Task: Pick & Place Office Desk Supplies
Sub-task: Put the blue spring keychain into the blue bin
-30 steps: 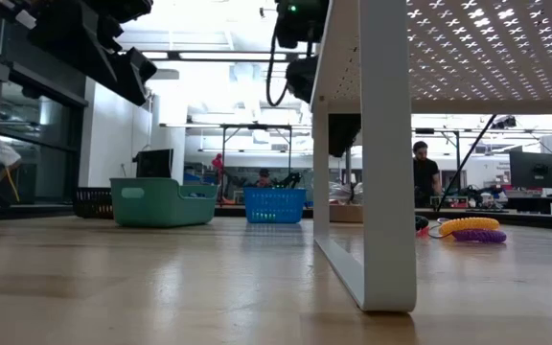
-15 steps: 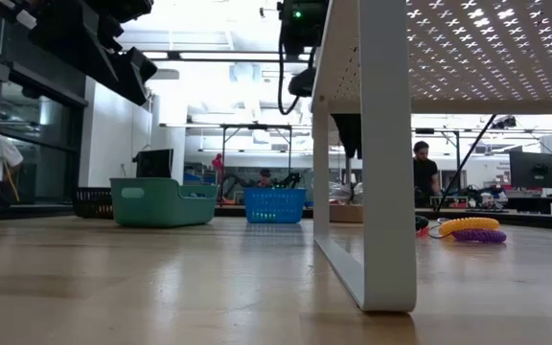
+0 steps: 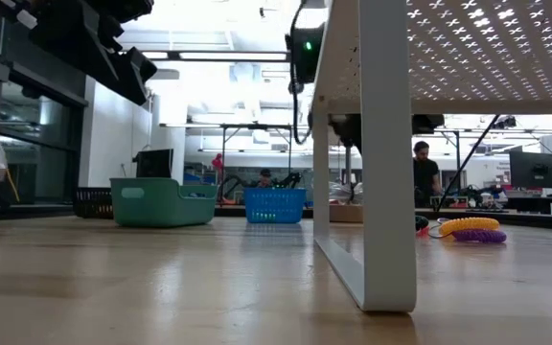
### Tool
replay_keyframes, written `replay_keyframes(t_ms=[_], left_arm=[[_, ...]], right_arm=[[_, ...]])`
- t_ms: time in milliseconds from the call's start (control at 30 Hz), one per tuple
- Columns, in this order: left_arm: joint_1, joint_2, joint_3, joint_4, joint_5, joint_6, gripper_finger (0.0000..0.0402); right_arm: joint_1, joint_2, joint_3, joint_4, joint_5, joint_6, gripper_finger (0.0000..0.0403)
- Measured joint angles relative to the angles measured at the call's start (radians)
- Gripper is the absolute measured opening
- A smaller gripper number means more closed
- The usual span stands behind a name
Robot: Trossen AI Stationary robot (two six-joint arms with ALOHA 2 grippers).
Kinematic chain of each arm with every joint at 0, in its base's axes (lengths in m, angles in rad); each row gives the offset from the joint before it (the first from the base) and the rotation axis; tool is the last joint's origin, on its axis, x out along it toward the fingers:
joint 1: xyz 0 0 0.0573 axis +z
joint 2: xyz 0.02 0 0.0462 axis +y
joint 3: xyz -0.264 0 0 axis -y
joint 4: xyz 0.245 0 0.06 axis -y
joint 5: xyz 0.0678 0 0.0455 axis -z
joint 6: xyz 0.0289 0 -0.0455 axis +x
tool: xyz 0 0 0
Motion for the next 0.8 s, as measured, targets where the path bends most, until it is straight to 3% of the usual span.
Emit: replay_keyframes(t_ms=[467, 800], left_arm=[[0.0, 0.0, 0.0, 0.019, 0.0, -0.003, 0.0207], [0.0, 0.0, 0.0, 0.019, 0.0, -0.003, 0.0207]], right_arm=[[-0.017, 0.0, -0.066, 0.022, -0.037, -0.045, 0.0064], [-0.002, 0.0, -0.066, 0.023, -0.048, -0.061, 0.0104]])
